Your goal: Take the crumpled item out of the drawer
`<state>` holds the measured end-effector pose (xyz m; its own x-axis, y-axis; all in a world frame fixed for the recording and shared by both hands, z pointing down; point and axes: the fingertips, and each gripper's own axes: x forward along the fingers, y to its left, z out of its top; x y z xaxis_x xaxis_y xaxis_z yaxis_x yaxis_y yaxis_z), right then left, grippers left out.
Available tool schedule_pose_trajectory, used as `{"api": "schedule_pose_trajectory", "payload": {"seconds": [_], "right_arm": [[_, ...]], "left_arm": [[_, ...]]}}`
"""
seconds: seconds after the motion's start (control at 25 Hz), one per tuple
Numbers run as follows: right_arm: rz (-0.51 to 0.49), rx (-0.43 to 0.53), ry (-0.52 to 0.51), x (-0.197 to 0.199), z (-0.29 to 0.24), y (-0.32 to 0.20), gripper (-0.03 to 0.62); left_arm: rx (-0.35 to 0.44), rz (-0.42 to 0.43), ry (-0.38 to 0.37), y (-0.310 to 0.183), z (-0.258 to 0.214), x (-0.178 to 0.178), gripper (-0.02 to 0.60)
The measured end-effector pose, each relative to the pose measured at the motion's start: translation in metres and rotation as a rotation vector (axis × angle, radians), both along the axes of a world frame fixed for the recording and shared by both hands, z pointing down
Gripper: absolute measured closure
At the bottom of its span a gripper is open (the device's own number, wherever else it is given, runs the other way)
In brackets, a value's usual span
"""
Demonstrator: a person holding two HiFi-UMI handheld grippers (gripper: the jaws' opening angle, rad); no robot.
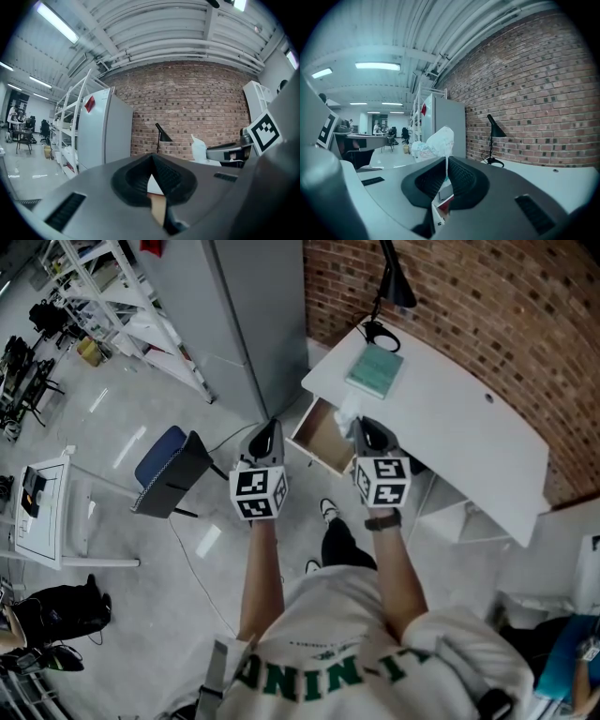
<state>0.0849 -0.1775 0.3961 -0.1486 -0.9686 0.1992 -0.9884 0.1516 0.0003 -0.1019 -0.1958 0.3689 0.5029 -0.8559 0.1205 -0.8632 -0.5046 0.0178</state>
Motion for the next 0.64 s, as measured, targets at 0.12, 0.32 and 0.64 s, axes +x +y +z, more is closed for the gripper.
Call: {"api": "schedule_pose_trajectory", "payload": {"seconds": [0.12, 0.32, 0.64], "right_arm": [[-0.007, -0.003, 0.0, -0.002, 0.003, 0.002, 0.579], [-0.002, -0.01, -0.007, 0.008, 0.005, -0.002, 0.579], [-0.027, -0.076, 0.018, 0.011, 0.042, -0.038, 0.579]], "left_arm": [[-0.005, 0.006, 0.008, -0.001, 0.003, 0.003, 0.588], [-0.022, 0.054, -0.008, -0.004, 0.012, 0.021, 0.588], [-0.037, 0.053, 0.001, -0.04, 0.044, 0.033, 0.588]]}}
